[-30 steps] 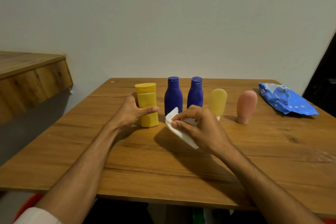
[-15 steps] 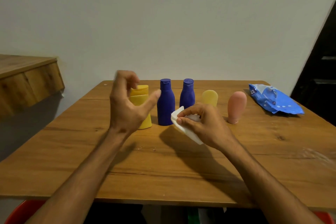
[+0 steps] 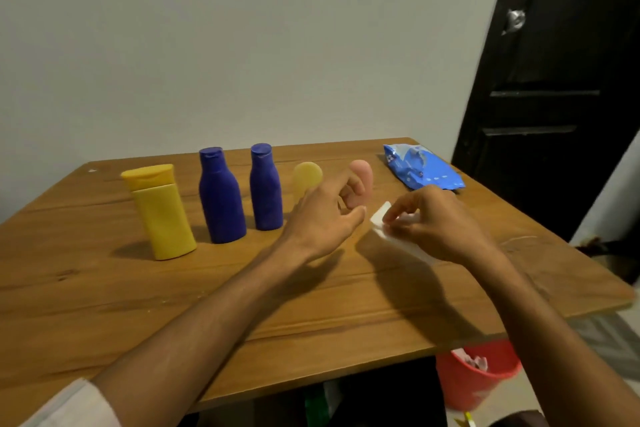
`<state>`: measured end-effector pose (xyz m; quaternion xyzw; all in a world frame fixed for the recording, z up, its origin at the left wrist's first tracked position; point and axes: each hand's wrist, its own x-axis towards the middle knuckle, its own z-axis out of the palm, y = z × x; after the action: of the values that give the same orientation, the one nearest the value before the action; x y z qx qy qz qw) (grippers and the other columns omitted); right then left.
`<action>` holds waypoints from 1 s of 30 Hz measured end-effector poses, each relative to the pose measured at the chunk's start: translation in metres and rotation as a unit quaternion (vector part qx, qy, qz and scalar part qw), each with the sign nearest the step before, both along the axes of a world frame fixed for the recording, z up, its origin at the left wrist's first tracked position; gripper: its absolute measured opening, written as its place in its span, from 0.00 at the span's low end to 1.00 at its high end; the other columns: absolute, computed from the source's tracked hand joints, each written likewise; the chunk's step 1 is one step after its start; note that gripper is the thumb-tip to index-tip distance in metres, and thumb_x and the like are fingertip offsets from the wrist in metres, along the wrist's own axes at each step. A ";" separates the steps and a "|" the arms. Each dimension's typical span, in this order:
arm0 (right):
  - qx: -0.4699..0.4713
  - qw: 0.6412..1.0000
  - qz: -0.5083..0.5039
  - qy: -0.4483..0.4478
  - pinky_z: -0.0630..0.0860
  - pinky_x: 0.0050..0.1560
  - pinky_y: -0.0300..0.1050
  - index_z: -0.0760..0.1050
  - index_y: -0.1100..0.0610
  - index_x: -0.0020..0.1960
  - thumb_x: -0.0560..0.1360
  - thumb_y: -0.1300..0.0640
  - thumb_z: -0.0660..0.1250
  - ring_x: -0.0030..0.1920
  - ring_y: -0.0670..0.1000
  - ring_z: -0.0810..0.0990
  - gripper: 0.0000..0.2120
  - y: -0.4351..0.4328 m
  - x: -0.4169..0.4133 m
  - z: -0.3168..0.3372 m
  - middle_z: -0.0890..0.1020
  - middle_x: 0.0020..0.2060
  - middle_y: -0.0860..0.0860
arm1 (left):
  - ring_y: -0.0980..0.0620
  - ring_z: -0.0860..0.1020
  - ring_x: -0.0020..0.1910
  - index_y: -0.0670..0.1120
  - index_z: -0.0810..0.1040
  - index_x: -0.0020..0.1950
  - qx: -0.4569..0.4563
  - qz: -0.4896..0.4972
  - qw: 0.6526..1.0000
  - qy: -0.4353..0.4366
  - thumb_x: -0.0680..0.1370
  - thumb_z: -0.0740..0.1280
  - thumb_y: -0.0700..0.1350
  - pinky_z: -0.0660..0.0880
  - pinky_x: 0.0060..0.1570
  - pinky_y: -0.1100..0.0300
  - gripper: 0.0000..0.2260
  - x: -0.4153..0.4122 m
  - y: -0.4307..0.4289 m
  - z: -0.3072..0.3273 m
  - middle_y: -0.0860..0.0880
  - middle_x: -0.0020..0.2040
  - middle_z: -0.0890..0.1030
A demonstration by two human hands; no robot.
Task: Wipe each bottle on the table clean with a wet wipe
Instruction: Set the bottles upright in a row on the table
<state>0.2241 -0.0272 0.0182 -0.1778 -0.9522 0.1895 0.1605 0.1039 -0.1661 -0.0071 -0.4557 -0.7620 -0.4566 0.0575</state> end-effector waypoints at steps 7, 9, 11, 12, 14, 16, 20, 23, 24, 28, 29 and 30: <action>0.024 0.990 -0.048 -0.130 0.71 0.41 0.40 0.80 0.45 0.46 0.74 0.54 0.70 0.50 0.46 0.75 0.04 0.047 0.033 0.011 0.78 0.49 0.46 | 0.59 0.75 0.38 0.54 0.74 0.51 -0.025 -0.031 0.999 -0.002 0.75 0.71 0.44 0.76 0.39 0.59 0.09 0.014 0.048 0.001 0.55 0.43 0.77; 0.017 0.987 -0.064 -0.146 0.72 0.43 0.40 0.80 0.47 0.47 0.74 0.56 0.69 0.50 0.48 0.75 0.05 0.055 0.038 0.010 0.77 0.50 0.47 | 0.60 0.75 0.38 0.54 0.74 0.52 -0.031 -0.036 0.999 -0.004 0.75 0.70 0.44 0.75 0.38 0.62 0.09 0.020 0.059 0.002 0.55 0.43 0.77; 0.012 0.985 -0.086 -0.149 0.72 0.42 0.40 0.80 0.48 0.48 0.74 0.57 0.69 0.50 0.49 0.75 0.05 0.061 0.040 0.009 0.76 0.49 0.48 | 0.60 0.75 0.37 0.54 0.74 0.52 -0.033 -0.038 0.999 -0.005 0.75 0.70 0.44 0.76 0.39 0.61 0.09 0.025 0.068 0.003 0.56 0.42 0.77; 0.012 0.985 -0.098 -0.144 0.71 0.42 0.40 0.79 0.49 0.49 0.74 0.58 0.69 0.50 0.49 0.75 0.06 0.063 0.042 0.009 0.76 0.49 0.48 | 0.60 0.75 0.37 0.54 0.74 0.52 -0.032 -0.038 0.999 -0.004 0.75 0.70 0.44 0.77 0.40 0.59 0.09 0.027 0.073 0.003 0.56 0.41 0.77; 0.016 0.983 -0.117 -0.141 0.72 0.43 0.40 0.79 0.50 0.50 0.74 0.59 0.69 0.50 0.50 0.75 0.07 0.067 0.044 0.008 0.75 0.50 0.49 | 0.60 0.75 0.36 0.54 0.74 0.51 -0.032 -0.040 0.999 -0.003 0.75 0.70 0.44 0.77 0.41 0.57 0.09 0.031 0.081 0.004 0.57 0.40 0.77; 0.026 0.980 -0.129 -0.149 0.74 0.46 0.41 0.79 0.51 0.52 0.74 0.59 0.69 0.52 0.51 0.75 0.08 0.068 0.045 0.007 0.76 0.53 0.50 | 0.59 0.75 0.37 0.53 0.74 0.52 -0.039 -0.046 0.998 -0.003 0.75 0.69 0.43 0.76 0.42 0.59 0.09 0.034 0.087 0.005 0.56 0.40 0.78; 0.021 0.976 -0.138 -0.165 0.75 0.46 0.41 0.79 0.52 0.55 0.74 0.60 0.70 0.50 0.50 0.75 0.10 0.073 0.047 0.006 0.78 0.55 0.51 | 0.60 0.74 0.35 0.53 0.74 0.52 -0.048 -0.047 0.998 0.013 0.76 0.70 0.42 0.72 0.38 0.64 0.09 0.038 0.095 0.008 0.54 0.41 0.78; 0.018 0.976 -0.143 -0.166 0.74 0.44 0.39 0.79 0.52 0.57 0.72 0.58 0.72 0.47 0.48 0.74 0.13 0.075 0.048 0.006 0.78 0.53 0.50 | 0.59 0.74 0.35 0.54 0.73 0.52 -0.059 -0.045 0.997 0.024 0.76 0.69 0.42 0.71 0.37 0.65 0.10 0.036 0.094 0.010 0.54 0.41 0.79; 0.024 0.976 -0.149 -0.159 0.75 0.45 0.41 0.78 0.51 0.57 0.72 0.56 0.73 0.47 0.48 0.74 0.14 0.075 0.047 0.007 0.78 0.53 0.50 | 0.59 0.75 0.35 0.54 0.73 0.51 -0.059 -0.042 0.997 0.027 0.76 0.68 0.42 0.72 0.38 0.64 0.09 0.035 0.093 0.012 0.54 0.41 0.79; 0.055 0.982 -0.151 -0.102 0.78 0.50 0.47 0.78 0.48 0.55 0.70 0.52 0.75 0.50 0.50 0.77 0.15 0.070 0.029 0.018 0.79 0.54 0.50 | 0.61 0.74 0.35 0.55 0.75 0.47 -0.055 -0.005 0.997 0.057 0.74 0.69 0.44 0.70 0.46 0.65 0.07 0.020 0.086 0.022 0.57 0.38 0.79; 0.058 0.984 -0.143 -0.089 0.78 0.49 0.47 0.78 0.48 0.55 0.70 0.52 0.75 0.50 0.50 0.78 0.14 0.068 0.023 0.021 0.79 0.53 0.50 | 0.62 0.74 0.34 0.54 0.76 0.45 -0.052 0.001 0.997 0.064 0.73 0.69 0.43 0.69 0.45 0.64 0.06 0.014 0.083 0.027 0.57 0.37 0.78; 0.063 0.986 -0.134 -0.076 0.77 0.49 0.47 0.78 0.47 0.55 0.70 0.52 0.74 0.49 0.50 0.78 0.14 0.065 0.016 0.024 0.80 0.52 0.50 | 0.62 0.73 0.33 0.54 0.77 0.43 -0.049 0.002 0.997 0.068 0.72 0.69 0.43 0.69 0.42 0.63 0.06 0.008 0.080 0.033 0.57 0.36 0.78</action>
<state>0.2399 0.0378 0.0424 -0.3067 -0.9394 0.0914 0.1226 0.1124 -0.0865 0.0260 -0.4865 -0.7784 -0.3869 0.0877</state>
